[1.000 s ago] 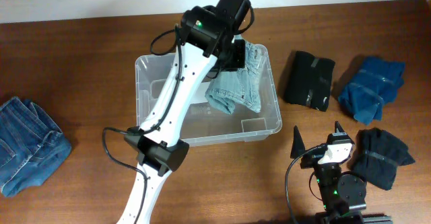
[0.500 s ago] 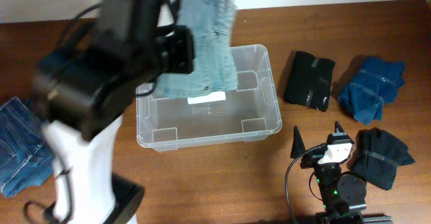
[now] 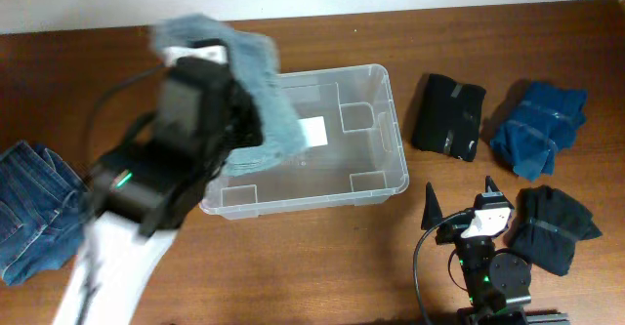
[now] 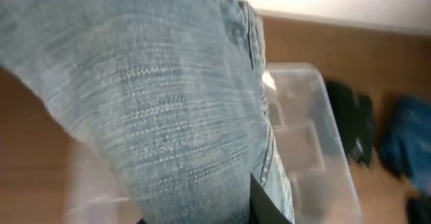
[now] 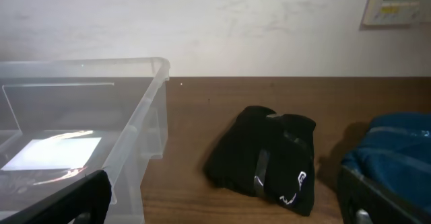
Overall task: Pack container
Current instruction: 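Lower the light-blue jeans into the box with the left gripper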
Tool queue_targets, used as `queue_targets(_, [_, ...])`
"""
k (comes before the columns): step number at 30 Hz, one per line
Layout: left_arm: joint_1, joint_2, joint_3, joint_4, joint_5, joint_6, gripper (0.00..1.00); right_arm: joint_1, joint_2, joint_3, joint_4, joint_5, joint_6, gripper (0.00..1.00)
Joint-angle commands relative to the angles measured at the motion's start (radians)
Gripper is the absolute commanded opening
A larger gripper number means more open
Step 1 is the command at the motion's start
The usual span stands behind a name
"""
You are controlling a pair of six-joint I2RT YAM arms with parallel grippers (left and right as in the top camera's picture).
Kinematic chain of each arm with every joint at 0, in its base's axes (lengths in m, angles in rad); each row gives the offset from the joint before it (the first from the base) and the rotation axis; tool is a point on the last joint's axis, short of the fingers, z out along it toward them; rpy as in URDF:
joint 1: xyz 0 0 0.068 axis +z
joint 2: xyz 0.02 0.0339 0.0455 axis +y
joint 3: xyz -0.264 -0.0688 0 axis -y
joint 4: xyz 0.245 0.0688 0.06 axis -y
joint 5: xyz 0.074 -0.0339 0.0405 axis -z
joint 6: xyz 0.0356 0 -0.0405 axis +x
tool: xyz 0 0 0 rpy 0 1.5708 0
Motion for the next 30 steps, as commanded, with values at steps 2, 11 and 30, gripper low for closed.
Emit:
queue_targets(2, [0.085,0.079,-0.093,0.155,0.512,0.189,0.00,-0.005,-0.008,-0.007,-0.004,0.012,0.000,0.98])
queue_targets(11, [0.155,0.256,-0.093,0.160,0.836,0.371,0.00,-0.005,-0.008,-0.007,-0.004,0.012,0.000,0.98])
queue_targets(30, [0.155,0.394,-0.390,0.396,0.448,0.140,0.01,-0.005,-0.008,-0.007,-0.004,0.012,0.001,0.98])
